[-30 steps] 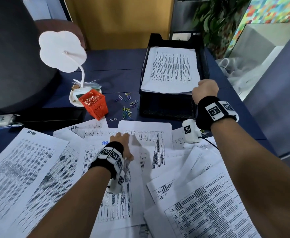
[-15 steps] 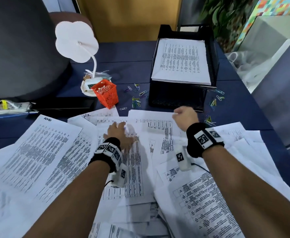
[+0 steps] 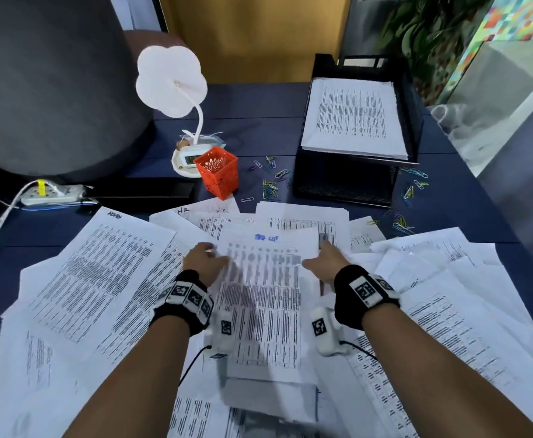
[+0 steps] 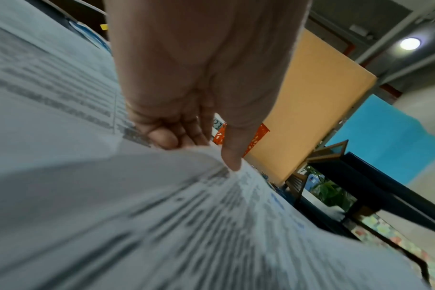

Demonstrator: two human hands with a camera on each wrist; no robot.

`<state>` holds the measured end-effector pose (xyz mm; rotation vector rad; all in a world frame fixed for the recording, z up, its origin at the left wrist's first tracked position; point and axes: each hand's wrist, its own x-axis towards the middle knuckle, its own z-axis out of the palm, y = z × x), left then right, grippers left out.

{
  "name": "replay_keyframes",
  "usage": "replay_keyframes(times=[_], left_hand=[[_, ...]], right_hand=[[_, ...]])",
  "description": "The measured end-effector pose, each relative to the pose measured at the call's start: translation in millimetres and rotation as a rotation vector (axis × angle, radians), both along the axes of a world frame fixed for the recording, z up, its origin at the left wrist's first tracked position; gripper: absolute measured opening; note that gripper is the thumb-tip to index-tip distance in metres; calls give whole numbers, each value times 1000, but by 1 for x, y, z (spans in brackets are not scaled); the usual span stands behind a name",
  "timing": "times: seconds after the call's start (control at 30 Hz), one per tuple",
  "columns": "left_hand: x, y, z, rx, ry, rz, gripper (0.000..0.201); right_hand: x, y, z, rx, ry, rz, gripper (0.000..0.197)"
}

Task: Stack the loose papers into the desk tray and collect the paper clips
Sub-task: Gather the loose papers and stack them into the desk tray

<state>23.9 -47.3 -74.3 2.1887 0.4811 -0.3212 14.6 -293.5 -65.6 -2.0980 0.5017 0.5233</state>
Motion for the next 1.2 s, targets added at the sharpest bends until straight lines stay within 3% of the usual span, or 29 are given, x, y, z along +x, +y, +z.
replay_keyframes(times=[0.13,0.33,0.37,0.47,0.53,0.6,0.7,0.87,0.93,1.0,1.07,1.13,1.2], left_hand=[[-10,-6,-4,-86,-155,-88,5],[-15,3,6,-472,-291,25,20],[-14,6,9,-511,-314,54,21],[-11,6,28,-616,-380,104,23],[-10,7,41,-657,-392,107,17],[-11,10,47,-639,-383,68,11],[-17,17,55,-526,-359,-33,23],[-18,16,83,-407,-622,22,3],[-19,15,89,-401,-673,17,8],[-23,14,90,-445,-675,-21,21],[-28,16,83,-468,-627,-59,20],[-31,18,74,-494,-548,-82,13],[-35,21,65,-488,-459,-109,28]], right_hand=[[-7,-3,-5,153,-12,-81,31],[-19,-2,2,367,-105,-312,37],[-22,0,6,396,-99,-319,34],[-28,8,15,452,-121,-265,1],[-30,14,24,489,-189,-278,7],[-29,21,35,520,-288,-324,19],[-26,29,61,535,-464,-356,15],[-24,41,101,498,-757,-292,13],[-28,46,105,497,-805,-295,16],[-33,49,99,521,-777,-314,27],[-38,48,84,487,-687,-315,32],[-42,46,68,396,-596,-283,20],[-44,45,54,294,-536,-267,13]])
